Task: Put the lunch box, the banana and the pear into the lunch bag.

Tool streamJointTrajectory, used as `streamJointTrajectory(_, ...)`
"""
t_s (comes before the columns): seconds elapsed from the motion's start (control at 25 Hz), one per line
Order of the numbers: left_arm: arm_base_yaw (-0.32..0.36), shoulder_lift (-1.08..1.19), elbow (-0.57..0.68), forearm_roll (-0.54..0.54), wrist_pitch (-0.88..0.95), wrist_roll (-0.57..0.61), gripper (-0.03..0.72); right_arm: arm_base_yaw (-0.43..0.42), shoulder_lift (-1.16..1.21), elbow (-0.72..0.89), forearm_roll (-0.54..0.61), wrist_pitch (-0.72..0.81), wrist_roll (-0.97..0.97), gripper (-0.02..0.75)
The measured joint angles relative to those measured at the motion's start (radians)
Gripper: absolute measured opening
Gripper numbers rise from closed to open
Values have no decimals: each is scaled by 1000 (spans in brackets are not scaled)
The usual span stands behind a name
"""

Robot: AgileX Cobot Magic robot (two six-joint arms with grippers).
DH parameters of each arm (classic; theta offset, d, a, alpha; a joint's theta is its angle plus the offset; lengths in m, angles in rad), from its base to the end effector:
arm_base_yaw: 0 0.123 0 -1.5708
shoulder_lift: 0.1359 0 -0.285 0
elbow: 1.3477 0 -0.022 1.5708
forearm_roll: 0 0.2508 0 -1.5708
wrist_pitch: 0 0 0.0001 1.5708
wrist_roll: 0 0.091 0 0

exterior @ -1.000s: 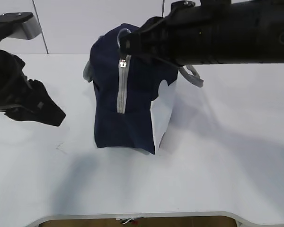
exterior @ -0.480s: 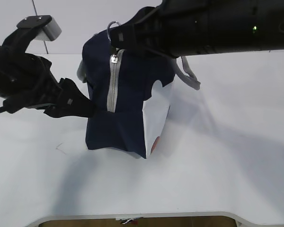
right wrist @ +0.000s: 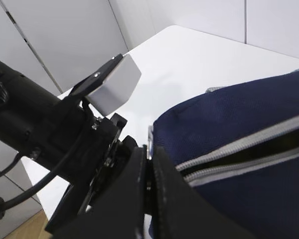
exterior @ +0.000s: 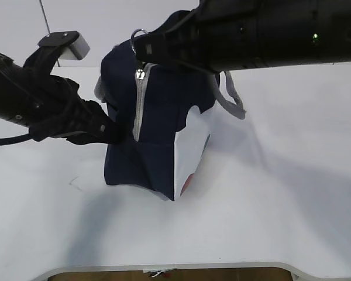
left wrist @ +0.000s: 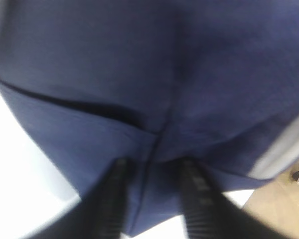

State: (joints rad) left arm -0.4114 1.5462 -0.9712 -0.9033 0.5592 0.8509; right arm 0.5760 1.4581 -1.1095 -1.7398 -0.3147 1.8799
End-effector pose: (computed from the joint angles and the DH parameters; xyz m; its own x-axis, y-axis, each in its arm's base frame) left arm 0.2759 -0.1618 0.2456 -0.6749 0.3234 -0.6633 0.6334 0.7151 -0.2958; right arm 0.2675 0.2068 0.3374 -0.3584 -0.0838 -0.9298 -0.7211 0.6574 0.2187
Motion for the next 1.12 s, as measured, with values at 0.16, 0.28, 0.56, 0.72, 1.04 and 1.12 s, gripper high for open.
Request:
streamJointTrajectory(0.16, 0, 0, 0, 14, 2, 15, 9, 0, 7, 0, -6, 0, 0, 13)
streamJointTrajectory(0.28, 0, -2, 0, 61, 24, 17, 6, 0, 7, -2, -23, 5, 10, 13)
streamJointTrajectory(0.56, 0, -81, 0, 219, 76, 18, 3, 0, 7, -7, -43, 52, 33, 13)
streamJointTrajectory(0.72, 0, -119, 0, 263, 91, 18, 3, 2, 7, -7, -43, 113, 36, 13)
streamJointTrajectory(1.04, 35, -126, 7, 304, 119, 12, 3, 2, 7, -10, -41, 142, 42, 13)
streamJointTrajectory(1.12, 64, -126, 7, 304, 126, 12, 3, 2, 7, -19, -41, 137, 45, 13)
